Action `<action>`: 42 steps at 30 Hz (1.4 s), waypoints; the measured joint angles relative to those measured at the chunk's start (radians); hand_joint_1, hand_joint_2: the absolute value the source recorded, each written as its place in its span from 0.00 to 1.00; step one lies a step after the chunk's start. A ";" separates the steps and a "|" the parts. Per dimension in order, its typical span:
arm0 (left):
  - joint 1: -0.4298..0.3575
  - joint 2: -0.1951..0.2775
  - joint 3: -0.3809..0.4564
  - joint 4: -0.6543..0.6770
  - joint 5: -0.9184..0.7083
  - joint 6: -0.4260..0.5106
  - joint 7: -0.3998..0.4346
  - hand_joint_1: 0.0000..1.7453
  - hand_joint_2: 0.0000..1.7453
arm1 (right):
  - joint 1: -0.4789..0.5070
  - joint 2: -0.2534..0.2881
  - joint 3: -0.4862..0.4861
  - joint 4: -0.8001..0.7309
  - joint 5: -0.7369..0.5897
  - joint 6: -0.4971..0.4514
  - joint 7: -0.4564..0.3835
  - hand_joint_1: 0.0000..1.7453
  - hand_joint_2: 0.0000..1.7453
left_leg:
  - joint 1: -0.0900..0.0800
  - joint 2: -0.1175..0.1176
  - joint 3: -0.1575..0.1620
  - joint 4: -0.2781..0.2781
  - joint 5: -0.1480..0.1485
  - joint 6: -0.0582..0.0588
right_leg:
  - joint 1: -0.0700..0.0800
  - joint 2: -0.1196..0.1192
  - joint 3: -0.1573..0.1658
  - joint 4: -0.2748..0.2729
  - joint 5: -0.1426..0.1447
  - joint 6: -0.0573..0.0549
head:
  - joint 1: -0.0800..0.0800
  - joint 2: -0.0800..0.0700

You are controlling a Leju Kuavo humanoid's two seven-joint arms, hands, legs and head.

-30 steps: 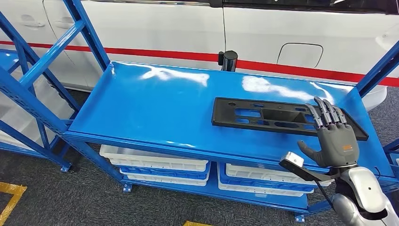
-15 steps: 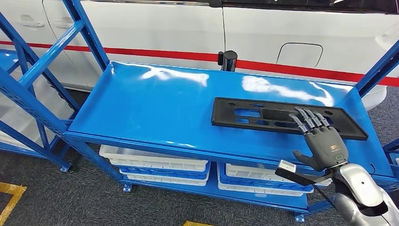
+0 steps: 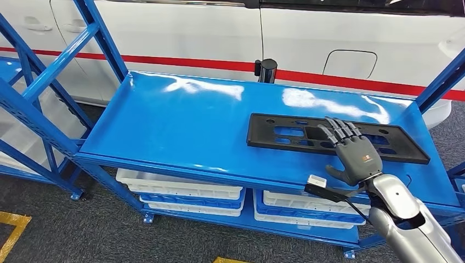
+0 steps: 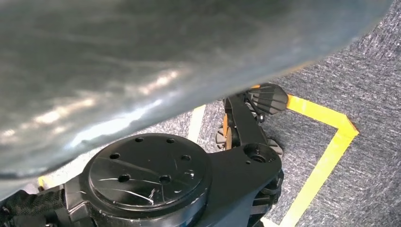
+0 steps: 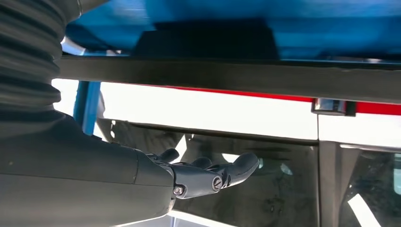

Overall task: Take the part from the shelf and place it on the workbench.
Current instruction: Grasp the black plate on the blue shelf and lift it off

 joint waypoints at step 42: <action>-0.006 0.000 0.000 0.000 0.005 -0.006 0.022 0.00 0.00 | -0.300 0.108 0.253 0.328 -0.050 0.107 0.029 1.00 1.00 | 0.000 0.001 0.005 0.000 0.000 0.000 | 0.000 0.001 0.004 0.000 0.000 0.000 | 0.000 0.000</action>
